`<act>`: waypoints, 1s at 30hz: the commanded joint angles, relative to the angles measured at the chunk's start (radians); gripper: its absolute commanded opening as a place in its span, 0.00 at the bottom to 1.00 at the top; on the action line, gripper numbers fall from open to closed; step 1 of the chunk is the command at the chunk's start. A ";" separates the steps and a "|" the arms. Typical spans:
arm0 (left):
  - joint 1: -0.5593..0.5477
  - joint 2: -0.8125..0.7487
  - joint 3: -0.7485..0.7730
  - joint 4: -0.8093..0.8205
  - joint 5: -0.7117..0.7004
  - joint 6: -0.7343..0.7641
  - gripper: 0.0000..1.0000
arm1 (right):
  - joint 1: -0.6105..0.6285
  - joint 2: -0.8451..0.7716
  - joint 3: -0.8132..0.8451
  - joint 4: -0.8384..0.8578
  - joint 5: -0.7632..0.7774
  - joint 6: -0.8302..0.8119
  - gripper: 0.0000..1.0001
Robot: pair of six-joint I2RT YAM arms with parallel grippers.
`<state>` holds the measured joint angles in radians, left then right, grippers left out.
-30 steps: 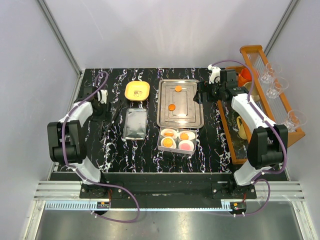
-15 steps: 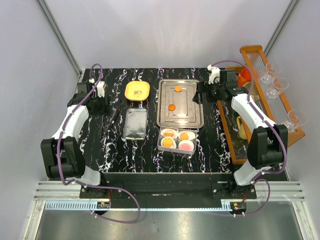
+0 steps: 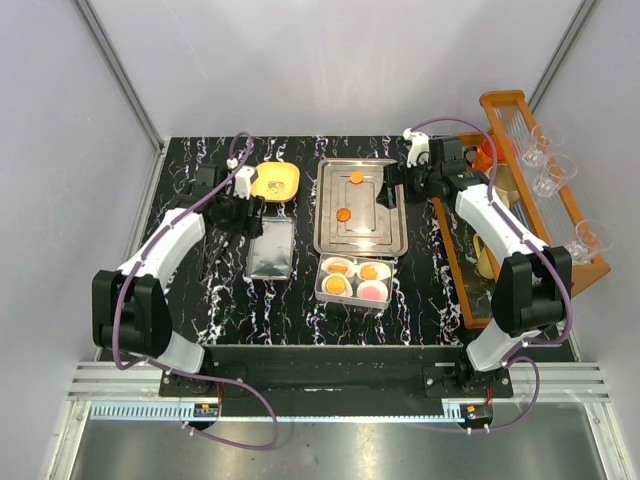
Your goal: Pack the cookies
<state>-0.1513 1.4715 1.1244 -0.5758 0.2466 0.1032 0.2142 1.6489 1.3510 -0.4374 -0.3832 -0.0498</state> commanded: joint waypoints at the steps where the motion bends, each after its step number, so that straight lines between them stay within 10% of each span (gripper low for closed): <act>1: -0.002 0.065 0.054 0.037 -0.006 -0.019 0.75 | 0.016 -0.009 0.062 -0.014 0.013 -0.047 1.00; 30: -0.004 0.389 0.180 0.002 -0.063 -0.025 0.53 | 0.017 -0.003 0.076 -0.017 0.047 -0.073 1.00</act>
<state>-0.1539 1.8462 1.2697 -0.5789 0.2047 0.0799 0.2226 1.6527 1.4155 -0.4870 -0.3553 -0.1162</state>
